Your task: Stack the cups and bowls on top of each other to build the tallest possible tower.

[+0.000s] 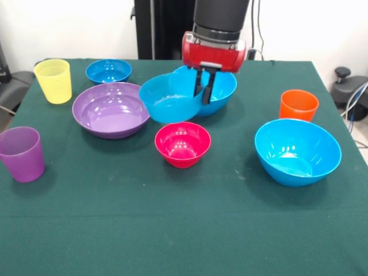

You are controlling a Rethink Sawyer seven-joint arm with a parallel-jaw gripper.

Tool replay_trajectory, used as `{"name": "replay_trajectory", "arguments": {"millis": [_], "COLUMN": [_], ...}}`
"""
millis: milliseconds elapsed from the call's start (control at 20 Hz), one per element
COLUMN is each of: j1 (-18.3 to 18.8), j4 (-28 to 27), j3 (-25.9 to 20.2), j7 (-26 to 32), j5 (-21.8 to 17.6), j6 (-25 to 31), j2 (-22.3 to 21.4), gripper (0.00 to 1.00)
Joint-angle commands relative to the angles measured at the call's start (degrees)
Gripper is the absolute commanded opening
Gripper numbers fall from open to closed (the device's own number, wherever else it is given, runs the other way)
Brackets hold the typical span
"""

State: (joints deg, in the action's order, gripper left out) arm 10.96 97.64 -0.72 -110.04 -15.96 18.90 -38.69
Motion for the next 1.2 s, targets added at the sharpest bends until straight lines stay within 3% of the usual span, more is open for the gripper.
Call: {"name": "replay_trajectory", "arguments": {"millis": [50,300,1200], "j1": [0.7,1.5,-0.8], "j4": [-6.7,-7.8,-6.2], "j3": [-5.6,-6.1,-4.6], "j7": [1.7,2.1,-0.3], "j5": [-1.5,-1.8,-1.1], "j6": [5.0,4.3,4.8], "j2": [7.3,9.4,7.1], "gripper": [0.0,0.0,0.0]}}
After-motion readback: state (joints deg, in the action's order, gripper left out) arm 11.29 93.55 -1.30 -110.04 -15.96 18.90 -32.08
